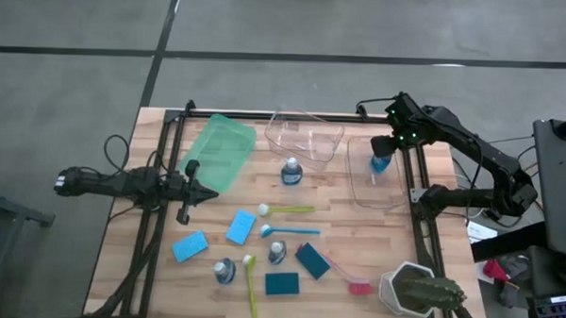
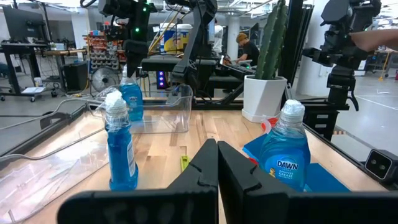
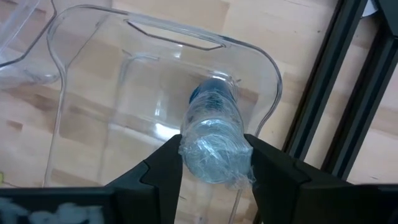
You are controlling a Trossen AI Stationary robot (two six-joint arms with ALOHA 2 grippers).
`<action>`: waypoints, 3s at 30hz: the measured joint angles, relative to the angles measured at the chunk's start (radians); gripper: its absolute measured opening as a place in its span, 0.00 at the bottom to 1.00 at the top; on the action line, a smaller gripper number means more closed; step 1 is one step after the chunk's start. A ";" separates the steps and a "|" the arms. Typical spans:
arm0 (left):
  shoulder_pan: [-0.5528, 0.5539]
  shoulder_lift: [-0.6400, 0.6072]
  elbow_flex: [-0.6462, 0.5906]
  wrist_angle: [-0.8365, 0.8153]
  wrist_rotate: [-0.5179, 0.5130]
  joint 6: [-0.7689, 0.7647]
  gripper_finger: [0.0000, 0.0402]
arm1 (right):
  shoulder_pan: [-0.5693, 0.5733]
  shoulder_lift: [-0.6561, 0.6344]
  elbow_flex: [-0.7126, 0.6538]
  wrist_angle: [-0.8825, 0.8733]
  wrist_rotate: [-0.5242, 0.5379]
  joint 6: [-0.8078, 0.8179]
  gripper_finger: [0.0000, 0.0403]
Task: Pick & Place Kitchen Sink Supplies
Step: Put the blue dishwashing liquid bottle into the right transparent bin
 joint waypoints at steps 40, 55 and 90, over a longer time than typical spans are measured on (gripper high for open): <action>0.000 0.000 0.000 0.000 0.000 0.000 0.00 | 0.165 0.000 0.237 0.034 -0.106 -0.035 0.55; 0.000 0.000 0.000 0.000 0.000 0.000 0.00 | 0.442 0.011 0.234 0.358 -0.128 -0.117 0.55; 0.000 0.000 0.000 0.000 0.000 0.000 0.00 | 0.603 0.546 0.460 0.579 -0.129 -0.575 0.55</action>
